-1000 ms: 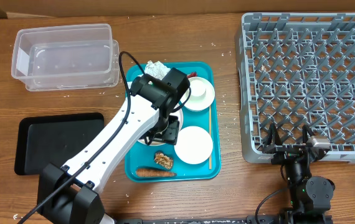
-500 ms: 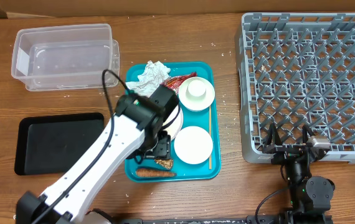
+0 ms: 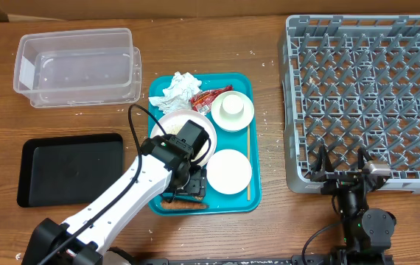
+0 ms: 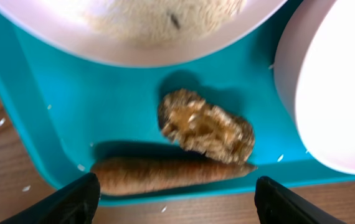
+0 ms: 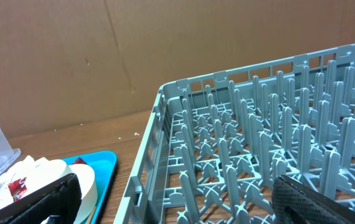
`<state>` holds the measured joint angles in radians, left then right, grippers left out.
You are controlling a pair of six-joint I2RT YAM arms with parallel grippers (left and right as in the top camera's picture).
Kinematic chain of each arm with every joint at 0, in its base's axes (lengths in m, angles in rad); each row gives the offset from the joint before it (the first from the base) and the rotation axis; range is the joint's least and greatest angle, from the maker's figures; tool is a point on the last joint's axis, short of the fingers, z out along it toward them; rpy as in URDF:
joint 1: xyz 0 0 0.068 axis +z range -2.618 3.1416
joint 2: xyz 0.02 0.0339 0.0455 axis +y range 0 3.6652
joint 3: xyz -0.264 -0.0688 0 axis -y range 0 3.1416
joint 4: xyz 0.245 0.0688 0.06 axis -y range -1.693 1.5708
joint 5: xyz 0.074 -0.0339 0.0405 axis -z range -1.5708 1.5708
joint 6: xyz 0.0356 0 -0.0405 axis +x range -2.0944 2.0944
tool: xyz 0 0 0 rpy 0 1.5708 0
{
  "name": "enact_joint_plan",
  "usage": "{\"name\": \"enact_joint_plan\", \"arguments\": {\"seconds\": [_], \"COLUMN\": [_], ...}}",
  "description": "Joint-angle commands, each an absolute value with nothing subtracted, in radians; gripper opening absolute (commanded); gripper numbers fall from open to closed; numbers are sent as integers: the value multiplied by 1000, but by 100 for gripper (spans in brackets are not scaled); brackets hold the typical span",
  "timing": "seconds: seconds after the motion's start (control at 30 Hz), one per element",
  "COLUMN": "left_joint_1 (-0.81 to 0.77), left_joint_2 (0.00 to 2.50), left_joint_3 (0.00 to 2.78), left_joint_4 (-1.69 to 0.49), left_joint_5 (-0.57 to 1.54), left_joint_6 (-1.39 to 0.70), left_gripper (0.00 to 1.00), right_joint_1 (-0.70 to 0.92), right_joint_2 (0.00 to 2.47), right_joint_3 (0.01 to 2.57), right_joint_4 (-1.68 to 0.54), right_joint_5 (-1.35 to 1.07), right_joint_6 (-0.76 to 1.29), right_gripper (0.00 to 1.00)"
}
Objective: Sort waste into correct bins and load items into the dishwasher
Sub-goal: 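Lower the left gripper toward the brown food scrap beside the plate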
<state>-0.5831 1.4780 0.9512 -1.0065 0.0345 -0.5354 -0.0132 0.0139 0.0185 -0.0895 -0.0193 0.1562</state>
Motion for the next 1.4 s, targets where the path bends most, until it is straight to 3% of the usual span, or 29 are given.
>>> {"name": "enact_joint_plan", "arguments": {"seconds": [0.0, 0.33, 0.77, 1.07, 1.37], "left_joint_1": [-590, -589, -590, -590, -590], "left_joint_2": [1516, 1566, 1566, 1583, 1664], "left_joint_3": [929, 918, 918, 918, 918], "left_joint_4": [-970, -1035, -921, -902, -879], "left_joint_5": [44, 40, 20, 19, 23], "left_joint_6": [-508, -509, -474, -452, -448], "left_gripper": [82, 81, 79, 71, 72], "right_joint_1": [-14, -14, -14, -14, -14], "right_joint_2": [3, 3, 3, 3, 3], "right_joint_3": [8, 8, 8, 8, 8], "right_joint_4": [-82, -82, -82, -82, -82], "right_joint_5": [-21, -20, -20, -20, -21], "right_joint_6": [152, 152, 152, 152, 152], "right_gripper": [100, 100, 100, 100, 100]}}
